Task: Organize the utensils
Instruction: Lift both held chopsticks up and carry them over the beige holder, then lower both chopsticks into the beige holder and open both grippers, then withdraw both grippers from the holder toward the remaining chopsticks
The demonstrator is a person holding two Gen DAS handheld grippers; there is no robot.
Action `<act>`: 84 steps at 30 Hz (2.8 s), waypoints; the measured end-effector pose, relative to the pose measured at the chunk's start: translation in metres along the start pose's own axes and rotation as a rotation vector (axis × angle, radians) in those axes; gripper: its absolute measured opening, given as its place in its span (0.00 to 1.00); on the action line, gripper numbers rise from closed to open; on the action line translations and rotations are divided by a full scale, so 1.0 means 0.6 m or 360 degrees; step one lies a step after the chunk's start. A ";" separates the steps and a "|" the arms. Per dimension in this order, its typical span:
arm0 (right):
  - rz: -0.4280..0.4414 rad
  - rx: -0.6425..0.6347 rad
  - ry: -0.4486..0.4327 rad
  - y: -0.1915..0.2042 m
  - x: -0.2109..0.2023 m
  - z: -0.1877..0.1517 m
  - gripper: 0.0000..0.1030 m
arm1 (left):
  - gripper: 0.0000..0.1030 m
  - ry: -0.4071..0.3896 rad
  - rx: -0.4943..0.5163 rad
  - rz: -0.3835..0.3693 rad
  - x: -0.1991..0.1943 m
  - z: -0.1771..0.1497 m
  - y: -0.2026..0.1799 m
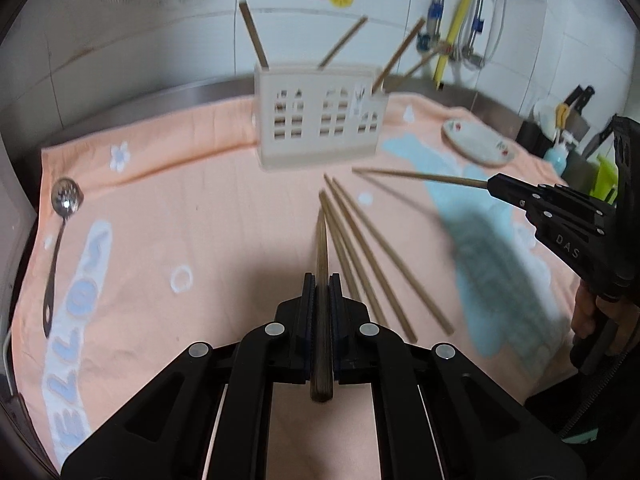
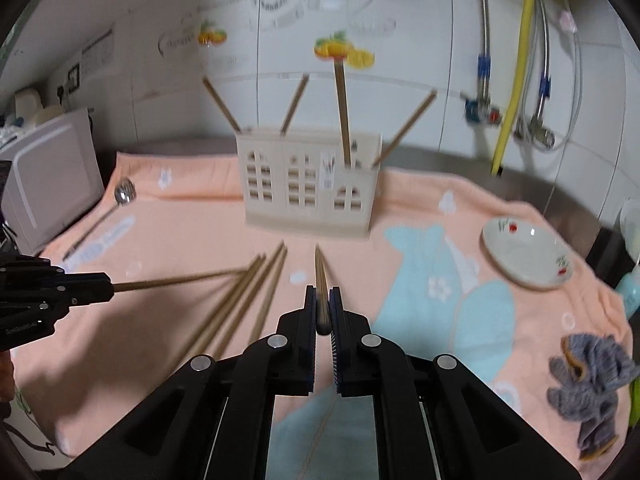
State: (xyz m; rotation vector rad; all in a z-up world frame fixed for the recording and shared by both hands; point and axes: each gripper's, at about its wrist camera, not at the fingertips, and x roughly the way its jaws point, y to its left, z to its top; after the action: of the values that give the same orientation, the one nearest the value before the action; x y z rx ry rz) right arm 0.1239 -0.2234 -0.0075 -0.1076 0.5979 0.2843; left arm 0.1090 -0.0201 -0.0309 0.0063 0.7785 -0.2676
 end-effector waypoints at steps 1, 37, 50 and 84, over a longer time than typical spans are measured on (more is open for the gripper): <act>0.0003 0.0000 -0.0030 -0.001 -0.007 0.010 0.06 | 0.05 -0.0014 0.0001 -0.0002 -0.004 0.005 0.000; -0.0160 -0.0117 -0.0466 -0.027 -0.039 0.239 0.06 | 0.05 -0.0656 0.0140 -0.0032 -0.135 0.348 -0.005; -0.0142 -0.0110 -0.0318 -0.046 0.032 0.243 0.06 | 0.05 -0.0575 0.0007 0.0034 -0.028 0.417 0.036; 0.0016 -0.0080 -0.0211 -0.021 0.000 0.148 0.20 | 0.40 -0.0381 -0.0012 0.0059 -0.027 0.275 0.055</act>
State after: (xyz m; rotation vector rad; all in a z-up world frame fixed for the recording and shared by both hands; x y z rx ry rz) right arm 0.1752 -0.2195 0.0658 -0.1331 0.4598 0.3139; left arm 0.2204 -0.0017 0.0953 -0.0184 0.5409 -0.2255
